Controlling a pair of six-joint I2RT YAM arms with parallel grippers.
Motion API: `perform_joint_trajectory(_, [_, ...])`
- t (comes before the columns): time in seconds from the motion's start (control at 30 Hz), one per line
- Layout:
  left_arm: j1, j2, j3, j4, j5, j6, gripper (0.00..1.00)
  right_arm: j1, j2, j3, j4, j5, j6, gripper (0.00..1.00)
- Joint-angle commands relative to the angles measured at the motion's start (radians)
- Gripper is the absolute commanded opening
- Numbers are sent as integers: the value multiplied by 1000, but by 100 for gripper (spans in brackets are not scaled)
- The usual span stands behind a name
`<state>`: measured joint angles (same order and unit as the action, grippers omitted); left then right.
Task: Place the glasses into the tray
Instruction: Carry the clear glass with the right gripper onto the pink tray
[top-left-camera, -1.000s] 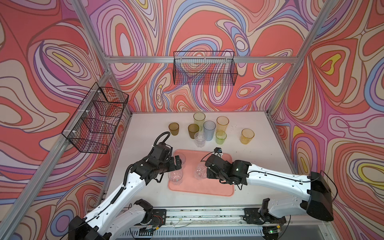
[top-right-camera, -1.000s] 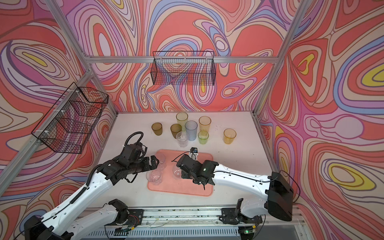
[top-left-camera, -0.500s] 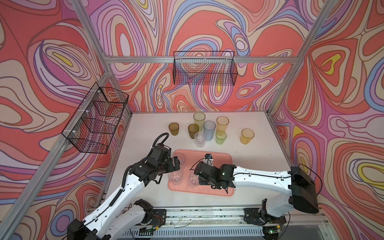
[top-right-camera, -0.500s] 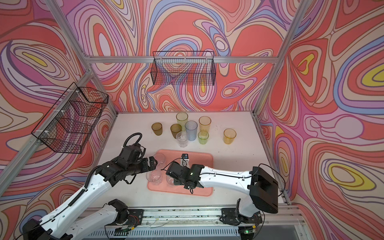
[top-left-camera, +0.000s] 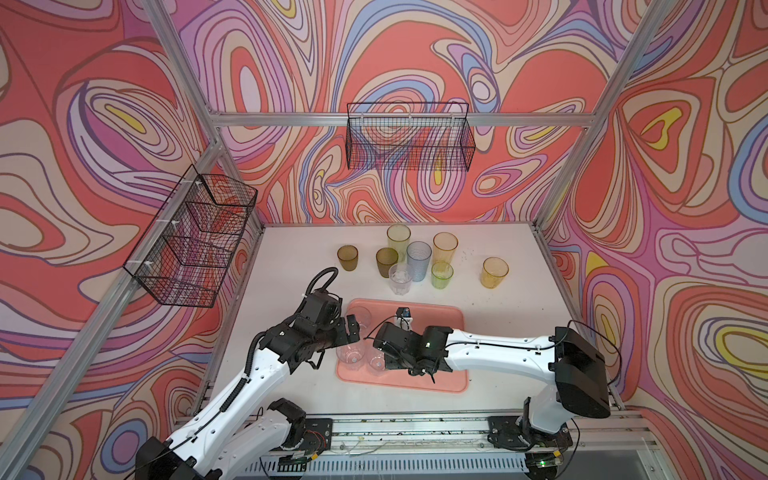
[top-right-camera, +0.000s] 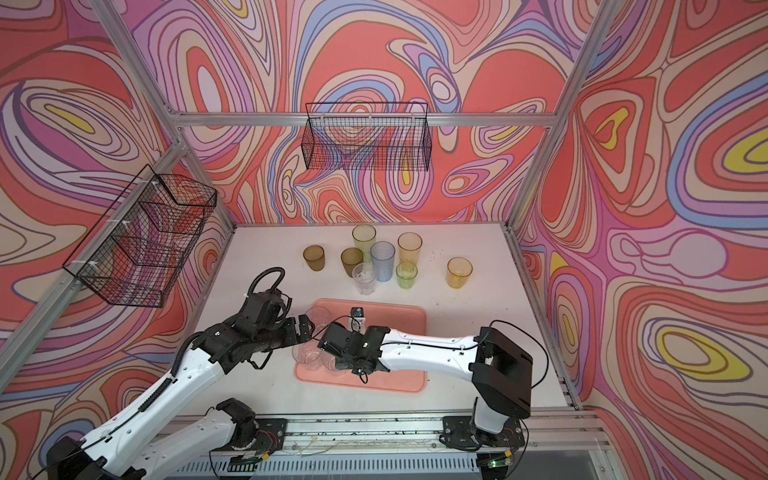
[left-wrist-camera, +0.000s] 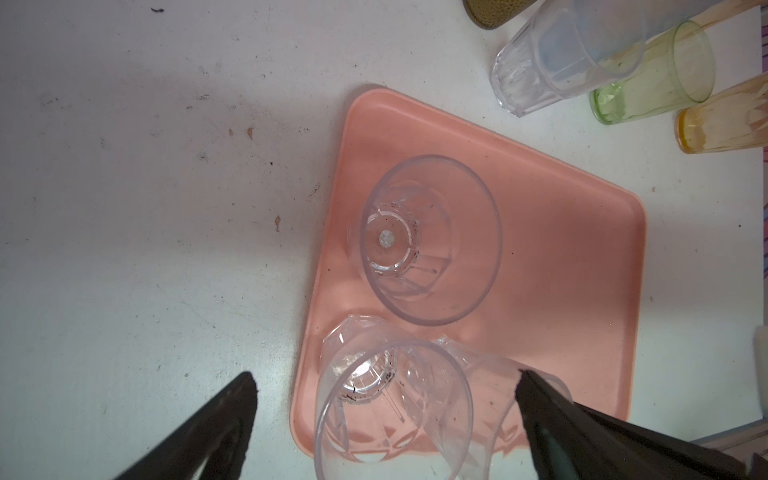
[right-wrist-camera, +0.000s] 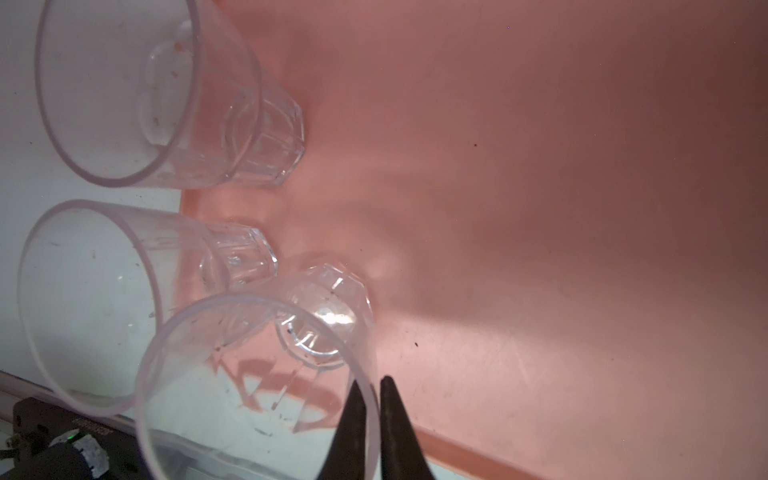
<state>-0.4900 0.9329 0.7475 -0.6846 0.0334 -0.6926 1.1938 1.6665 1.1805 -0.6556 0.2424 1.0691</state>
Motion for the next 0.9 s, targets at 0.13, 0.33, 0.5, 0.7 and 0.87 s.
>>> perform_joint_trajectory(0.13, [8, 7, -8, -6, 15, -7, 100, 7, -25, 19, 18, 23, 7, 41])
perform_joint_trajectory(0.33, [9, 22, 7, 11, 30, -7, 100, 6, -122, -20, 36, 71, 34, 74])
perform_joint_trajectory(0.5, [10, 31, 6, 82, 49, -5, 100, 6, -238, -80, 87, 139, 27, 94])
perform_joint_trajectory(0.7, [15, 24, 26, 156, 28, 18, 100, 6, -353, -149, 139, 200, 19, 98])
perform_joint_trajectory(0.87, [29, 21, 49, 216, -10, 46, 100, 6, -427, -194, 150, 227, 3, 98])
